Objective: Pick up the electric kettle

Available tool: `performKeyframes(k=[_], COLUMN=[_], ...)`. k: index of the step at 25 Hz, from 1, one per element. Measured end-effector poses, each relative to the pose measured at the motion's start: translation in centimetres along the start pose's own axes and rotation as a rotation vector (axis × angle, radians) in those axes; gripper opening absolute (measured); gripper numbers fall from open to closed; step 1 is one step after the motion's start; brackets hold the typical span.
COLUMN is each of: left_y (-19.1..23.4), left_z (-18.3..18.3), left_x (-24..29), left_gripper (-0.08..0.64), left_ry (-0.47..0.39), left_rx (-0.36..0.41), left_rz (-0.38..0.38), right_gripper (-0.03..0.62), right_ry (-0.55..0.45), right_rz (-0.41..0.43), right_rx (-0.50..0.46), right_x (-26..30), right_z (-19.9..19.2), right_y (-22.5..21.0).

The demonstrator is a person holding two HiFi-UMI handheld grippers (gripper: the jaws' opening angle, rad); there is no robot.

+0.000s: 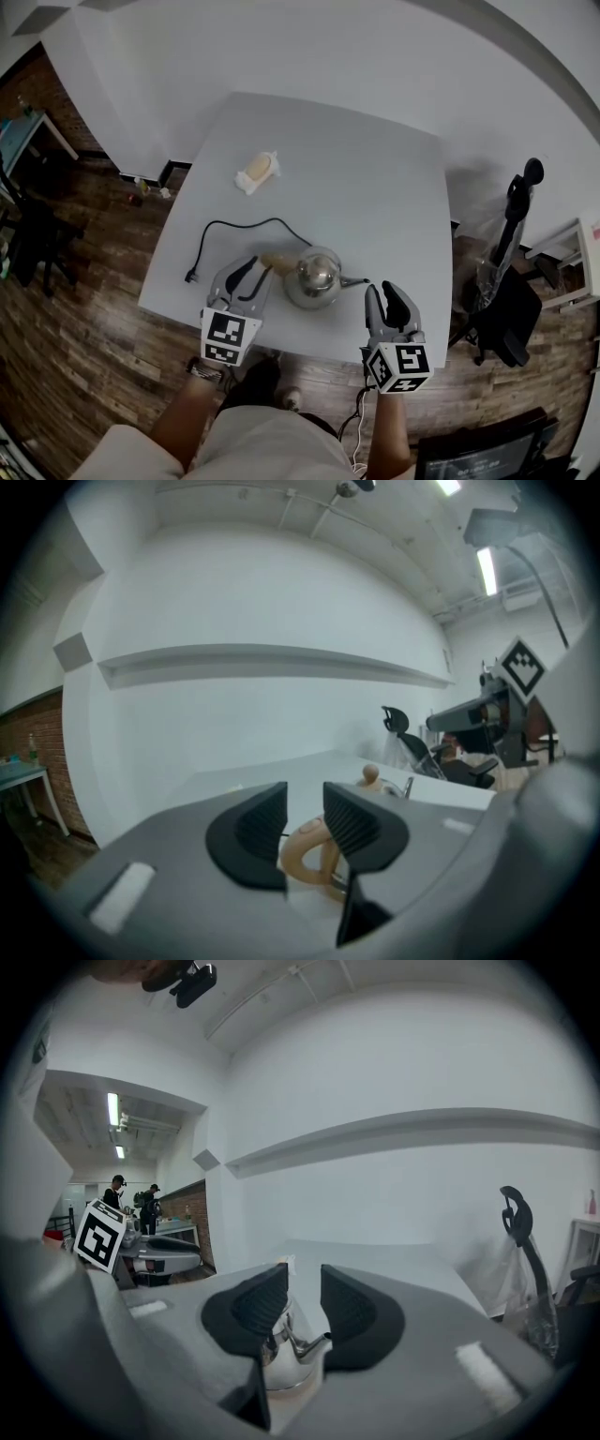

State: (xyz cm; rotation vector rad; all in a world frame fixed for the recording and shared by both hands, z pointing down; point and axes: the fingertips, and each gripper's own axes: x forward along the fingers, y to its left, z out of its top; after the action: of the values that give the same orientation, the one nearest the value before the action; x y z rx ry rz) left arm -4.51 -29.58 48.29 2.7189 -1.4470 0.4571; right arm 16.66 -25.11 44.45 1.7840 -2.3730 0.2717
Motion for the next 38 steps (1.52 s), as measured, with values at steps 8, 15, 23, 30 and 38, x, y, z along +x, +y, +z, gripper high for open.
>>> performKeyframes(k=[8,15,23,30,38], left_y=[-0.2,0.0,0.1,0.3,0.2], left_z=[-1.5,-2.9,-4.8,-6.0,-7.1], left_x=[0.7,1.6,2.3,2.8,3.0], left_gripper=[0.14,0.146,0.16,0.166,0.172], left_ry=[0.021,0.019,0.058,0.083,0.102], left_rx=[-0.014,-0.023,-0.032,-0.046,-0.05], left_rz=[-0.025,-0.03,-0.038,-0.041,-0.047], right_gripper=[0.129,0.138,0.146,0.158,0.163], right_ry=[0.047,0.075,0.11,0.132,0.152], right_rz=[-0.012,-0.021,-0.036,-0.049,-0.048], right_rx=[0.008,0.033,0.05,0.064,0.086], right_x=[0.9,1.6,2.3,2.8,3.4], right_z=[-2.0,-3.4,-5.1,-6.3,-7.6], right_y=[-0.3,-0.6,-1.3,-1.8,-1.9])
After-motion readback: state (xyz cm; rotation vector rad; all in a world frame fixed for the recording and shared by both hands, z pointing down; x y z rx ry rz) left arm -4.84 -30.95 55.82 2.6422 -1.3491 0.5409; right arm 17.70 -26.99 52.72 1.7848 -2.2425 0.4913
